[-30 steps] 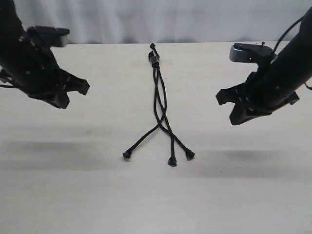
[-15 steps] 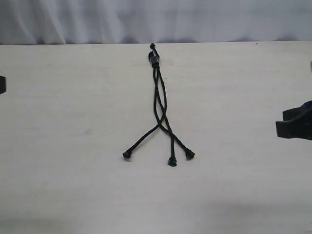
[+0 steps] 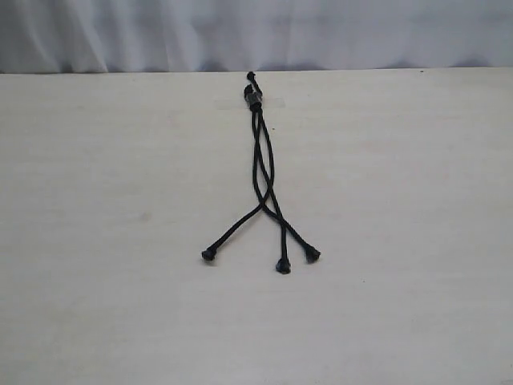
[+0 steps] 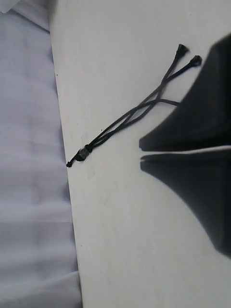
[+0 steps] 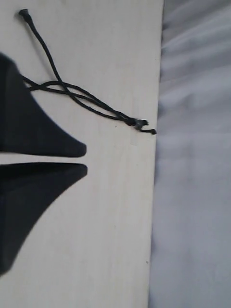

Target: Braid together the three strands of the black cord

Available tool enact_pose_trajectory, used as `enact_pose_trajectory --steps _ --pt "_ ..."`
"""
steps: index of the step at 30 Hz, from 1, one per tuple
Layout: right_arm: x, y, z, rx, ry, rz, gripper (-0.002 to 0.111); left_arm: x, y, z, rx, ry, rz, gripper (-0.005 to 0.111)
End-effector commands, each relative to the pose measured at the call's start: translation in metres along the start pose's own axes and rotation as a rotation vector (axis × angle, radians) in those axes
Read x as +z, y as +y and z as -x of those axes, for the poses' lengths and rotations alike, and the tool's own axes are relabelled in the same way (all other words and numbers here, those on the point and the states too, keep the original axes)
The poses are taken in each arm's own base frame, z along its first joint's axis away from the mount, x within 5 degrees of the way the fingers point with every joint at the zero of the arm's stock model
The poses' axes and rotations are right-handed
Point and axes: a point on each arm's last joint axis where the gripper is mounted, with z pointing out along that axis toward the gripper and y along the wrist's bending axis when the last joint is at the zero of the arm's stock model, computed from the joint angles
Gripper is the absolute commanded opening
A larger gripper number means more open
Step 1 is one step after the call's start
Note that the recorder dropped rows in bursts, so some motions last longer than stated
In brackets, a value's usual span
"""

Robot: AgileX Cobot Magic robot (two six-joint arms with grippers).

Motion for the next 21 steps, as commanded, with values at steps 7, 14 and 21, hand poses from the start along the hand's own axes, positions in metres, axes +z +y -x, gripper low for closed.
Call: enact_pose_trajectory --steps 7,14,21 --pt "-0.020 -0.004 -0.058 0.001 -0.149 0.002 0.004 -0.001 0.000 -0.001 -0.009 -0.006 -0.005 0.002" --pt "-0.004 -0.008 -0.101 0.007 -0.039 -0.007 0.004 -0.006 0.000 -0.004 -0.004 -0.029 -0.007 0.002" --pt "0.003 -0.009 -0.121 0.062 0.014 0.002 0.004 -0.026 0.003 -0.016 -0.017 -0.145 0.028 0.002"
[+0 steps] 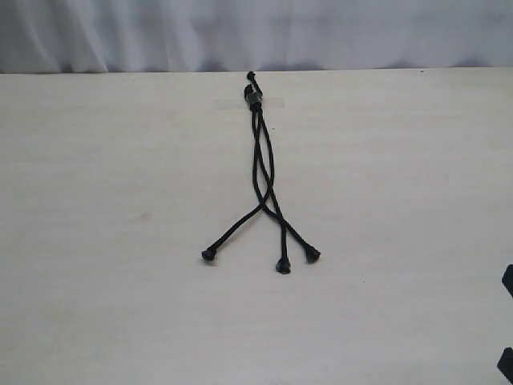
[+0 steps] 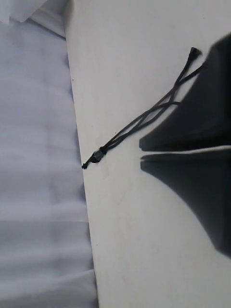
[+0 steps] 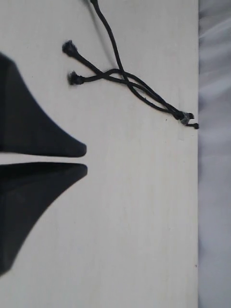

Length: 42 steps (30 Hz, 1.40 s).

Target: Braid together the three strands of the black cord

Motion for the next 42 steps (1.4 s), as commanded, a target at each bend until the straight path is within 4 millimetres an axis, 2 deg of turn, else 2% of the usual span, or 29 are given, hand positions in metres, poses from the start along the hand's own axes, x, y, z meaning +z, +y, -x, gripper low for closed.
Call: enact_pose_trajectory --steps 1,4,7,11,13,42 --pt "0.001 0.001 -0.001 0.046 -0.019 0.010 0.004 -0.009 0.006 -0.012 -0.025 -0.073 0.063 0.002" --pt "0.001 0.001 -0.001 0.046 -0.021 0.010 0.004 -0.008 0.013 -0.028 -0.050 -0.068 0.151 0.002" --pt "0.001 0.001 -0.001 0.046 -0.021 0.010 0.004 -0.003 0.023 -0.053 -0.075 -0.040 0.245 0.002" --pt "0.001 0.001 -0.001 0.046 -0.021 0.010 0.004 0.005 0.030 -0.085 -0.092 -0.001 0.272 0.002" --pt "0.001 0.001 -0.001 0.046 -0.021 0.010 0.004 0.007 0.031 -0.090 -0.096 0.016 0.274 0.002" --pt "0.001 0.001 -0.001 0.046 -0.021 0.010 0.004 0.007 0.031 -0.088 -0.095 0.000 0.274 0.002"
